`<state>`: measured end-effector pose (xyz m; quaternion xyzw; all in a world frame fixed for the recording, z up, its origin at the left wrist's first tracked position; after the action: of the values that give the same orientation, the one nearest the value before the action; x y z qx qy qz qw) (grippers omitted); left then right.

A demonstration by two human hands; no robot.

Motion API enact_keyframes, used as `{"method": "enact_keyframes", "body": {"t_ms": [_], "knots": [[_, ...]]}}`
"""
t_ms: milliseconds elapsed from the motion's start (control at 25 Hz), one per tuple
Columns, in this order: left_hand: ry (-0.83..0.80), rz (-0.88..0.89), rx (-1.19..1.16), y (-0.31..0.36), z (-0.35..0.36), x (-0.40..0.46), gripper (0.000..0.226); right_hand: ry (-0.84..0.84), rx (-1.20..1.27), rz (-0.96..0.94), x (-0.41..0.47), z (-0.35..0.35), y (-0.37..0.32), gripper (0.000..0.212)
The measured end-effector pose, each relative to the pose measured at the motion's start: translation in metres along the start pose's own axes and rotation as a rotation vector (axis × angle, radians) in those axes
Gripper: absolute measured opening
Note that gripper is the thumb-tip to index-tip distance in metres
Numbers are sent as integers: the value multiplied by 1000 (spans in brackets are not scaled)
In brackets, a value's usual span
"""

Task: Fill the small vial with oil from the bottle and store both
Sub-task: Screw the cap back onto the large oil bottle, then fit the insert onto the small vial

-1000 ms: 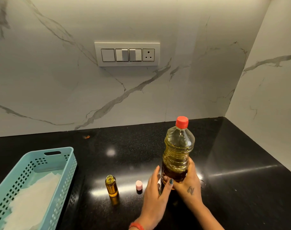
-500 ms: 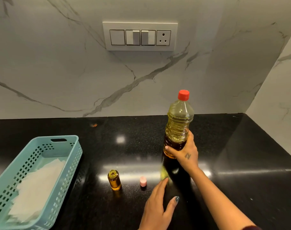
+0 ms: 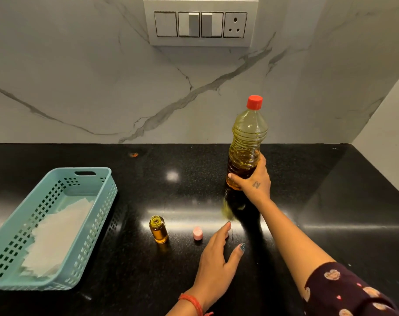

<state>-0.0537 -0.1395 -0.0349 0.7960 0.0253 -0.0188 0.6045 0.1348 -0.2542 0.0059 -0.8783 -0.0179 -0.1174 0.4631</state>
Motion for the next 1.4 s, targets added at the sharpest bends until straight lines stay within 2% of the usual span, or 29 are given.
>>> {"method": "enact_keyframes", "body": {"t_ms": [320, 600, 800, 920, 1080, 1240, 1400], "knots": [[13, -12, -41, -1, 0, 1, 56, -67, -26, 52, 2, 2, 1, 102], [-40, -45, -124, -4, 0, 1, 57, -139, -106, 85, -5, 0, 5, 119], [-76, -61, -144, 1, -2, 1, 56, -129, -111, 103, -19, -12, -3, 117], [-57, -18, -154, 14, -12, -9, 51, -46, -94, 102, -43, -21, -12, 107], [15, 72, -145, 24, -39, -33, 45, 14, -67, 18, -97, -13, -36, 78], [147, 139, -155, 16, -81, -57, 39, -150, -108, -123, -142, 21, -66, 56], [366, 179, -102, 0, -129, -79, 30, -279, -239, -273, -171, 53, -80, 47]]}}
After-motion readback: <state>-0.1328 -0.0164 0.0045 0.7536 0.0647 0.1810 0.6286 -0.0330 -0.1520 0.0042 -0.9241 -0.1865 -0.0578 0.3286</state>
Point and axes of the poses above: each hand's wrist, its own x-axis towards the middle knuckle, its own z-axis out of the palm, y = z × x, the point moved 9 cm from there along x, towards the middle knuckle, and after that the axes turned 7 degrees about -x, right-handed, at the moved point
